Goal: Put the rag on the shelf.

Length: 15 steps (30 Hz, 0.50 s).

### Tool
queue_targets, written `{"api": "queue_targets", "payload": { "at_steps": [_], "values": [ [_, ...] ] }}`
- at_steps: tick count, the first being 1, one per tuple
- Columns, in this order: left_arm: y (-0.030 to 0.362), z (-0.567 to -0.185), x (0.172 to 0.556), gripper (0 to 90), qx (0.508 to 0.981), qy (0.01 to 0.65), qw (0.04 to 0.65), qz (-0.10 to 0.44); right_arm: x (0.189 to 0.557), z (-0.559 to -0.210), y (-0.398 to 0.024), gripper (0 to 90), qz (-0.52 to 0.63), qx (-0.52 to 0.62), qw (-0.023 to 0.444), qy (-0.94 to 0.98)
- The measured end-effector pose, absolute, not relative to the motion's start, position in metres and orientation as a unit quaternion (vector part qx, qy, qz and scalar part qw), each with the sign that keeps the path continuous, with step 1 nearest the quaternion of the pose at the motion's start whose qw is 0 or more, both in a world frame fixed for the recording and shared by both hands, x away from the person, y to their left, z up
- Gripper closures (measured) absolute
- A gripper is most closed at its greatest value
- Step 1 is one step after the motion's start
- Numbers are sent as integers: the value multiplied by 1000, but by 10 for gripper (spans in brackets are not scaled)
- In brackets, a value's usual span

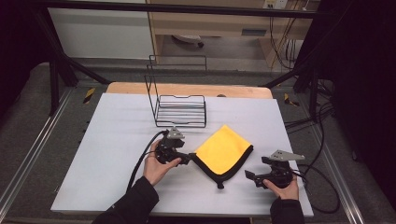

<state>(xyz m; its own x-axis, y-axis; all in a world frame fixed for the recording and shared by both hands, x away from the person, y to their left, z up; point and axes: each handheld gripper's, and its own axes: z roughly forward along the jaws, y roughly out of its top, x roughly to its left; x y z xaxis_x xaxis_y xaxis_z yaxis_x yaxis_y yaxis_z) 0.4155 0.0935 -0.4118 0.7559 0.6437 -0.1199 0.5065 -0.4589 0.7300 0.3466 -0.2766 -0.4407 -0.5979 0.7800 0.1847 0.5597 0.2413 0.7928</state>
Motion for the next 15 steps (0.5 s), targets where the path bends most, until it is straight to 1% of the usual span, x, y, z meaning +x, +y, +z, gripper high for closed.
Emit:
{"api": "queue_targets", "payload": {
  "at_steps": [3, 6, 7, 8, 11, 13, 14, 15],
  "values": [
    [88, -418, 419, 376, 853, 342, 385, 81, 347, -441, -277, 22, 441, 430, 125, 778],
    [84, -424, 421, 448, 860, 342, 371, 78, 347, -441, -277, 22, 440, 430, 125, 778],
    [83, -426, 421, 448, 861, 341, 369, 76, 347, -441, -277, 22, 440, 430, 125, 778],
    [83, -427, 421, 475, 863, 341, 365, 74, 347, -441, -276, 22, 442, 430, 124, 777],
    [83, -432, 422, 501, 863, 344, 365, 63, 347, -441, -276, 22, 441, 430, 124, 778],
    [82, -434, 422, 548, 862, 346, 366, 55, 347, -441, -276, 23, 441, 430, 123, 779],
    [82, -435, 422, 548, 864, 344, 364, 53, 347, -441, -276, 23, 441, 430, 123, 779],
    [81, -436, 422, 577, 865, 344, 362, 51, 347, -441, -276, 23, 441, 430, 123, 778]
  ]
}}
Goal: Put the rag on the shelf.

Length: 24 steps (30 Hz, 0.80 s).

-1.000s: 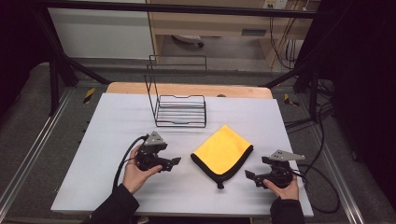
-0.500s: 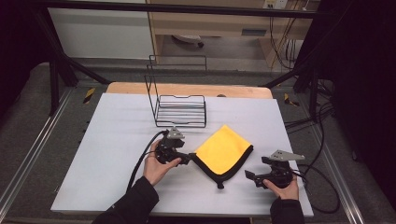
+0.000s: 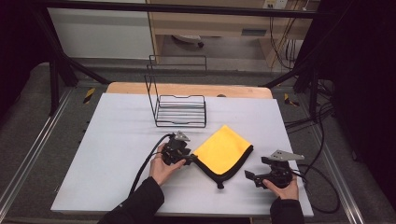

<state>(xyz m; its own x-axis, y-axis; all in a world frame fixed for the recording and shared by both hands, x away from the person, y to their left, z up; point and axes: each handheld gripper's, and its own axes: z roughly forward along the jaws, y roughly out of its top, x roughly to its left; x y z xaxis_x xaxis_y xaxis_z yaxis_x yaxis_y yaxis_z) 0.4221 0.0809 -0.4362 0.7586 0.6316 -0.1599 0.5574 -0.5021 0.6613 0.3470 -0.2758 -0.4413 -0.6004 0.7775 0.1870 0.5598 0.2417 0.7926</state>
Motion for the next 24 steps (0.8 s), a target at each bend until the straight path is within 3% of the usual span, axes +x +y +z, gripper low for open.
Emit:
{"api": "queue_targets", "payload": {
  "at_steps": [9, 14, 24],
  "values": [
    [72, -439, 422, 669, 869, 336, 360, 48, 347, -441, -276, 25, 443, 429, 122, 778],
    [69, -438, 420, 765, 873, 331, 354, 54, 347, -441, -275, 25, 442, 428, 122, 778],
    [74, -428, 415, 821, 874, 336, 348, 49, 347, -441, -274, 25, 445, 428, 121, 778]
  ]
}}
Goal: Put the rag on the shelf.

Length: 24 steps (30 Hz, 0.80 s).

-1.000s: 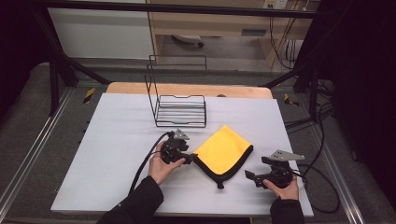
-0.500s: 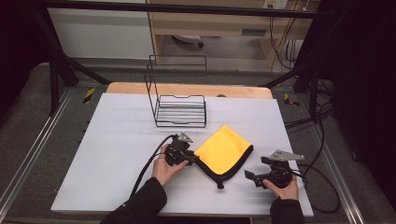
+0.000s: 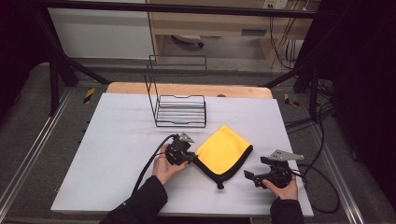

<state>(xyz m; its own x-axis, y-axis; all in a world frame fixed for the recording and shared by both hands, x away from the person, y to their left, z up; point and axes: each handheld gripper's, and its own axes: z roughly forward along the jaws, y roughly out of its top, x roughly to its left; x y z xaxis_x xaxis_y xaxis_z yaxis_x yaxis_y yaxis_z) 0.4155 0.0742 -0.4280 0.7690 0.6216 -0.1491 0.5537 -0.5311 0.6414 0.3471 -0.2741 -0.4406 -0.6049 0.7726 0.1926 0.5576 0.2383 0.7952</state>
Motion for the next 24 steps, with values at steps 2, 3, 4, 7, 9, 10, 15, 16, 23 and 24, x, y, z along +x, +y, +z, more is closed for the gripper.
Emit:
{"api": "queue_targets", "payload": {
  "at_steps": [2, 3, 4, 7, 9, 10, 15, 16, 23, 24],
  "values": [
    [77, -424, 412, 822, 874, 336, 348, 51, 347, -440, -273, 25, 446, 428, 120, 777],
    [80, -421, 409, 822, 875, 333, 346, 54, 347, -440, -273, 25, 446, 428, 120, 777],
    [82, -419, 407, 823, 876, 332, 345, 56, 347, -440, -272, 25, 445, 426, 121, 778],
    [93, -415, 400, 823, 876, 336, 342, 58, 347, -440, -271, 26, 449, 425, 119, 777],
    [102, -414, 395, 823, 875, 339, 341, 55, 347, -440, -271, 27, 449, 426, 119, 777],
    [106, -413, 392, 822, 874, 341, 342, 54, 347, -441, -270, 28, 448, 426, 119, 777],
    [129, -416, 379, 821, 871, 346, 345, 56, 347, -441, -267, 35, 447, 431, 114, 776],
    [133, -417, 377, 821, 870, 348, 345, 55, 347, -441, -267, 35, 447, 431, 114, 776],
    [159, -422, 357, 818, 866, 360, 344, 51, 347, -440, -258, 33, 444, 422, 117, 782],
    [162, -423, 353, 818, 865, 363, 344, 50, 347, -440, -258, 33, 444, 422, 117, 782]
  ]
}}
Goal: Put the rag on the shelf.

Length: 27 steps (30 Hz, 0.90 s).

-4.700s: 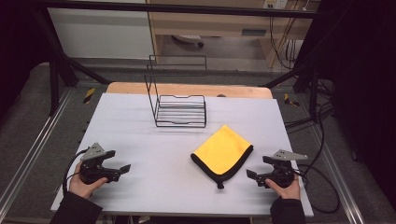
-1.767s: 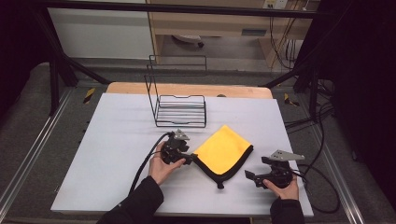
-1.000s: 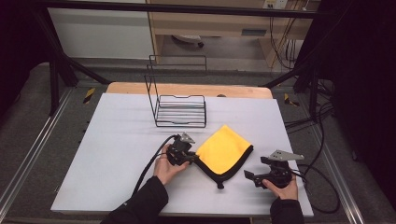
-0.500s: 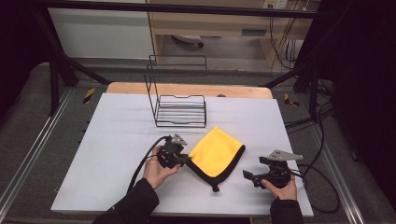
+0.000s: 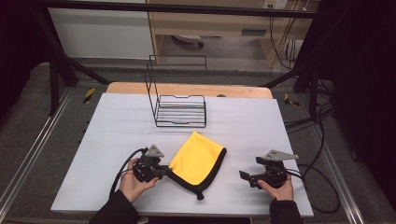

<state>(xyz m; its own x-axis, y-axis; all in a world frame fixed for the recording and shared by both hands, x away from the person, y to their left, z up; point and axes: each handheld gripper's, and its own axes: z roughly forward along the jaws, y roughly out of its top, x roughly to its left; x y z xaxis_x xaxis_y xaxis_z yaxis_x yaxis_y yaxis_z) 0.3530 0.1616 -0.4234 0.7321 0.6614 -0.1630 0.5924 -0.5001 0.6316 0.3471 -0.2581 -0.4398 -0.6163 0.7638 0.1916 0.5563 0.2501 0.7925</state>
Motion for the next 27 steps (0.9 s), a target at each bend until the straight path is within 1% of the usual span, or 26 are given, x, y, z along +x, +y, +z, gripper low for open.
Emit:
{"api": "queue_targets", "payload": {
  "at_steps": [8, 11, 14, 15, 16, 17, 18, 19, 21, 22, 23, 24, 25, 27],
  "values": [
    [166, -428, 327, 813, 859, 376, 343, 57, 348, -439, -247, 34, 444, 418, 115, 784],
    [166, -428, 325, 806, 857, 379, 344, 60, 348, -439, -243, 35, 444, 420, 112, 784],
    [169, -426, 330, 770, 856, 375, 352, 52, 348, -439, -241, 34, 444, 421, 111, 783],
    [171, -423, 332, 748, 855, 373, 357, 47, 349, -439, -241, 34, 444, 422, 112, 783],
    [173, -420, 335, 658, 855, 371, 358, 49, 349, -439, -241, 32, 446, 422, 113, 781],
    [174, -417, 339, 658, 854, 372, 359, 57, 349, -439, -241, 32, 446, 422, 113, 781],
    [176, -412, 343, 603, 852, 374, 361, 67, 350, -439, -241, 32, 447, 424, 113, 780],
    [178, -408, 348, 567, 849, 374, 365, 74, 350, -439, -241, 32, 447, 426, 113, 779],
    [179, -400, 361, 461, 844, 378, 372, 84, 350, -439, -240, 31, 450, 427, 112, 776],
    [178, -397, 369, 422, 842, 379, 372, 91, 351, -439, -240, 29, 450, 428, 112, 776],
    [177, -395, 377, 348, 841, 381, 372, 96, 351, -439, -240, 28, 450, 430, 111, 775],
    [175, -393, 384, 348, 840, 383, 372, 99, 351, -439, -240, 28, 450, 430, 111, 775],
    [173, -392, 392, 323, 840, 382, 371, 104, 351, -439, -240, 28, 450, 430, 111, 775],
    [166, -393, 407, 282, 840, 381, 373, 96, 351, -439, -240, 27, 449, 430, 111, 775]
  ]
}}
